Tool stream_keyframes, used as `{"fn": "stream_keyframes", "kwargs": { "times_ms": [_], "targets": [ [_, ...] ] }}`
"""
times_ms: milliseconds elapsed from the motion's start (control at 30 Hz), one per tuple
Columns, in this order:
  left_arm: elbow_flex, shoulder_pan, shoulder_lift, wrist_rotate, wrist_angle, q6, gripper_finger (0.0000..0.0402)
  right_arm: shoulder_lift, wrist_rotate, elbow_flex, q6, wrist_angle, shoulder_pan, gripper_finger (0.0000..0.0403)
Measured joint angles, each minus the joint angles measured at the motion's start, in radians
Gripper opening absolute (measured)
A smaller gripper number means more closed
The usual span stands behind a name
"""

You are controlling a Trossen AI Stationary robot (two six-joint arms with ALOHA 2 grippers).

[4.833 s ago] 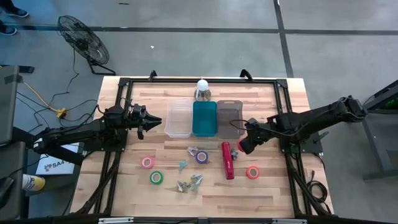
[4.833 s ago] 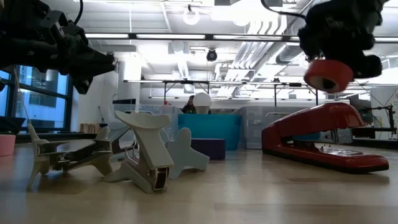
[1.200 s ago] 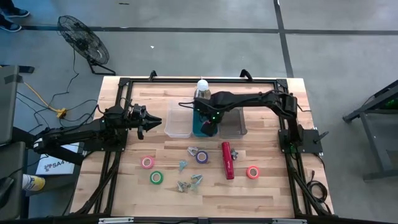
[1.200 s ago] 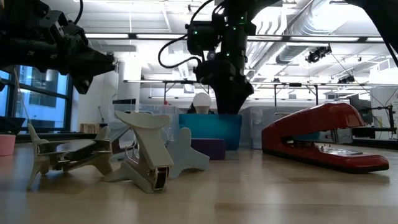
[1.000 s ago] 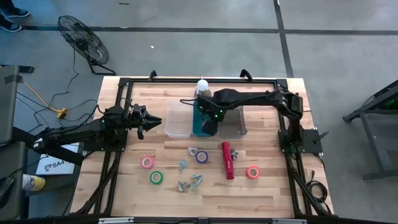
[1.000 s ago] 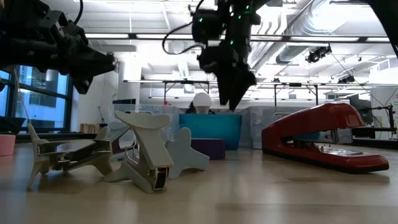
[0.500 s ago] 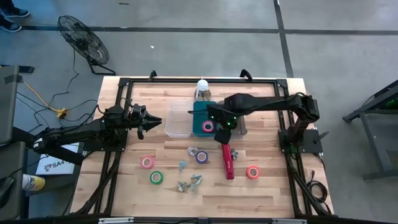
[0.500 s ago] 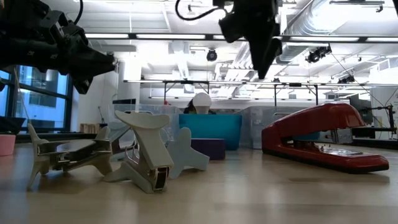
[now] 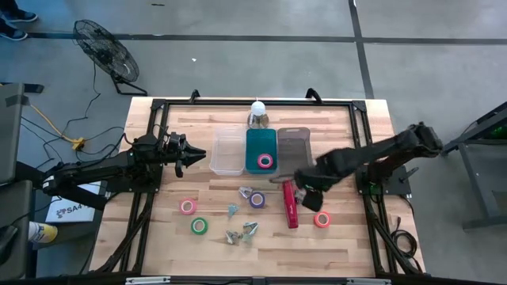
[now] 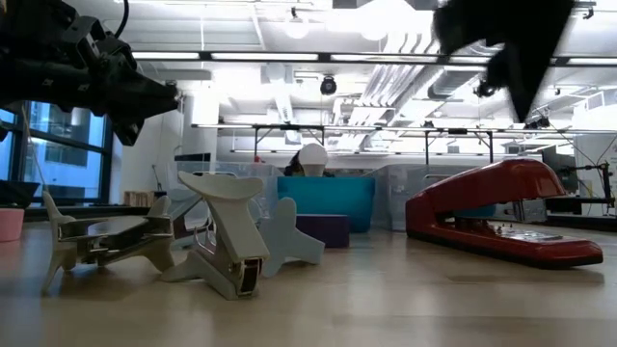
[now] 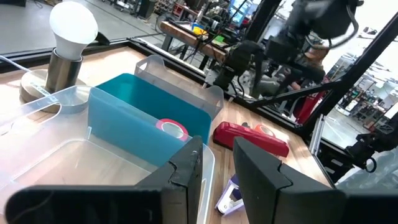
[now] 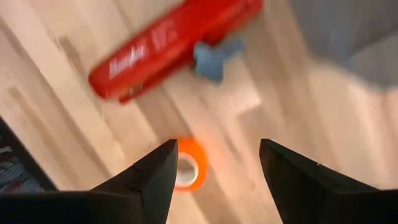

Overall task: Pick and place Stapler, Stapler remover, tape
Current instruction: Put the orange tape into the blue bin

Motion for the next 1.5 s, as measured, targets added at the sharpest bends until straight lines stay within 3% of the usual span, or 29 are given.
{"fn": "stream_keyframes", "kwargs": {
  "times_ms": [233, 500, 1000, 1500],
  "targets": [
    [0.000, 0.000, 0.000, 0.002, 0.000, 0.000, 0.0089, -0.042, -0.026, -0.094, 0.274, 0.038, 0.149, 0.0216],
    [0.000, 0.000, 0.000, 0.002, 0.000, 0.000, 0.0089, -0.011, -0.083, -0.202, 0.509, 0.263, 0.262, 0.0214],
    [0.000, 0.000, 0.000, -0.002, 0.000, 0.000, 0.0089, 0.137, -0.085, -0.252, 0.546, 0.424, 0.286, 0.0213],
    [0.000, 0.000, 0.000, -0.001, 0.000, 0.000, 0.0089, 0.254, -0.081, -0.248, 0.633, 0.440, 0.286, 0.0208]
  ]
}}
